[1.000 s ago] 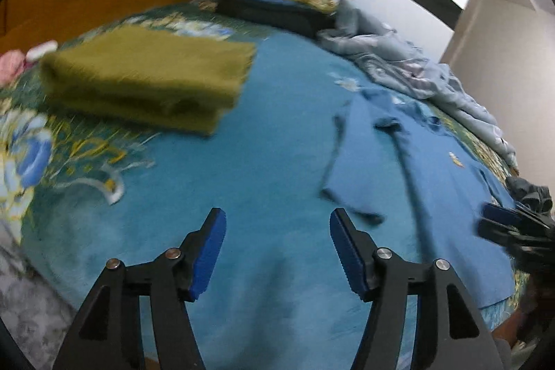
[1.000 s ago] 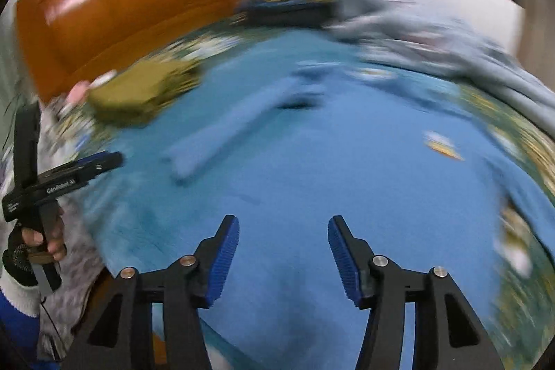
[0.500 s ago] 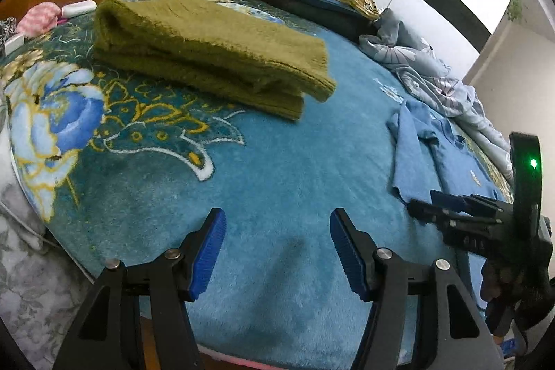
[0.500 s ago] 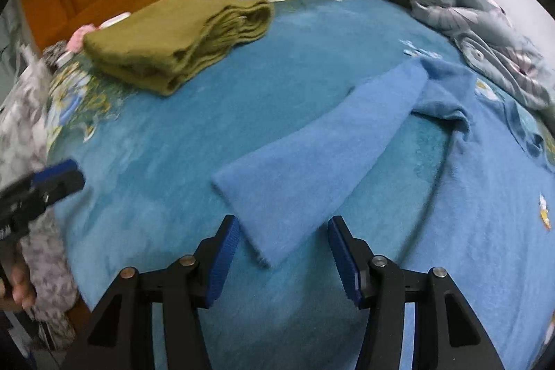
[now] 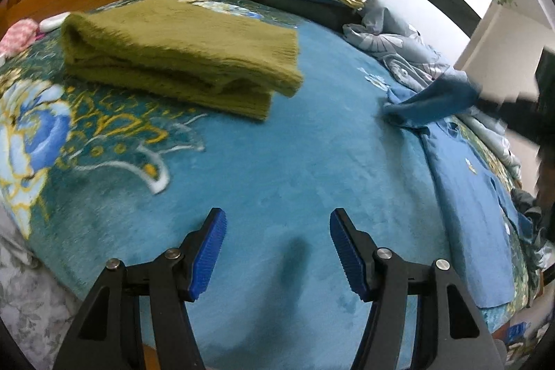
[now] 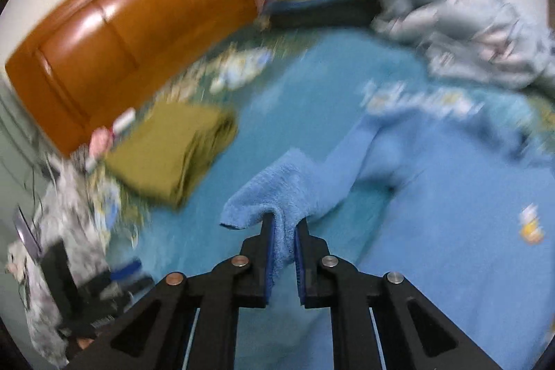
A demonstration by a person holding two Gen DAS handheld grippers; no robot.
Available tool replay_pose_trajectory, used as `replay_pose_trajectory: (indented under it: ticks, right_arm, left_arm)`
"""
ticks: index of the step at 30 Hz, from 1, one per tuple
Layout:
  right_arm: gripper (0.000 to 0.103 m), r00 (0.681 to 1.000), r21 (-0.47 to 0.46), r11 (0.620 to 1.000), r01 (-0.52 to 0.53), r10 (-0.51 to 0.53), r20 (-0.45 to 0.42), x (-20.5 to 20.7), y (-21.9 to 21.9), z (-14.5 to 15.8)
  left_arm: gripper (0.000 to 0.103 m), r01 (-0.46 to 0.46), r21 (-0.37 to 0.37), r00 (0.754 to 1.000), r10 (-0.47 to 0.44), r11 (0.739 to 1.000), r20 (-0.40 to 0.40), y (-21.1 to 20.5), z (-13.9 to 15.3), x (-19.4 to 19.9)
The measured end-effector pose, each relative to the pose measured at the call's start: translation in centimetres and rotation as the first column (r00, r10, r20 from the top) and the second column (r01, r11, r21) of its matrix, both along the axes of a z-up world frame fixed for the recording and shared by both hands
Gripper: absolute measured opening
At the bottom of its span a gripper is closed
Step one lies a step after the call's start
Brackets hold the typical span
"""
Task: Fold clothes
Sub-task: 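Grasp the shirt sleeve cuff with the right gripper, then lay the held sleeve across the shirt body and open the right gripper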
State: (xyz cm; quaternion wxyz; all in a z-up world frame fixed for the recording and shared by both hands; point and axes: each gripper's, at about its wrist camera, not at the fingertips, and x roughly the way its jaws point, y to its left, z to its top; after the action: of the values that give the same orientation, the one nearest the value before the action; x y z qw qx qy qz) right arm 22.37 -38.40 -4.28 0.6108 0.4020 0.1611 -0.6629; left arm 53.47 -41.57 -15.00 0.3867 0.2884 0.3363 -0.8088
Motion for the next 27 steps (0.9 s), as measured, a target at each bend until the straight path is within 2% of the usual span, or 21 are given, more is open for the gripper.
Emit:
replay_pose_trajectory:
  ticks: [5,7,10,13,16,19,22,24,25,27]
  right_arm:
    - [0.011,0.991,-0.051,0.994,0.097,-0.101,-0.083,-6.6,1.5,6.2]
    - [0.011,0.983,-0.051,0.990,0.135,-0.140,-0.117,-9.1,2.5,7.4]
    - [0.011,0.968,-0.057,0.976,0.209,-0.215,-0.129,-13.2,4.9,7.5]
    - [0.011,0.948,-0.016,0.952,0.305,-0.305,-0.092,-17.9,7.4,5.5]
    - [0.011,0.927,0.076,0.925,0.373,-0.369,-0.063,-21.7,9.5,0.9]
    - [0.011,0.909,0.142,0.899,0.414,-0.415,-0.019,-24.5,11.1,-3.1]
    - [0.015,0.893,0.156,0.889,0.431,-0.445,0.063,-26.7,12.7,-6.0]
    - [0.015,0.887,0.155,0.884,0.441,-0.455,0.075,-27.4,13.7,-6.9]
    - [0.018,0.885,0.155,0.881,0.446,-0.460,0.068,-27.6,14.0,-7.1]
    - [0.033,0.877,0.154,0.867,0.475,-0.481,0.003,-27.8,14.7,-7.0]
  left_arm:
    - [0.064,0.088,-0.011,0.996,-0.088,0.996,-0.025,-1.2,1.0,-4.8]
    - [0.064,0.129,-0.017,0.991,-0.130,0.991,-0.045,-1.8,1.5,-7.1]
    - [0.064,0.207,-0.016,0.977,-0.207,0.978,-0.050,-2.3,1.7,-11.4]
    - [0.064,0.289,-0.010,0.957,-0.289,0.957,-0.039,-2.5,2.0,-16.0]
    - [0.064,0.353,-0.014,0.935,-0.353,0.936,-0.017,-2.5,2.3,-21.0]
    - [0.064,0.381,0.006,0.925,-0.381,0.925,-0.006,-3.1,2.1,-24.8]
    - [0.064,0.402,0.064,0.916,-0.401,0.914,-0.014,-3.7,1.5,-27.8]
    - [0.064,0.410,0.068,0.911,-0.411,0.909,0.003,-4.3,1.3,-29.5]
    - [0.064,0.414,0.064,0.909,-0.416,0.908,0.020,-4.6,1.3,-30.3]
    - [0.064,0.407,0.049,0.910,-0.410,0.912,0.061,-5.5,1.4,-31.7]
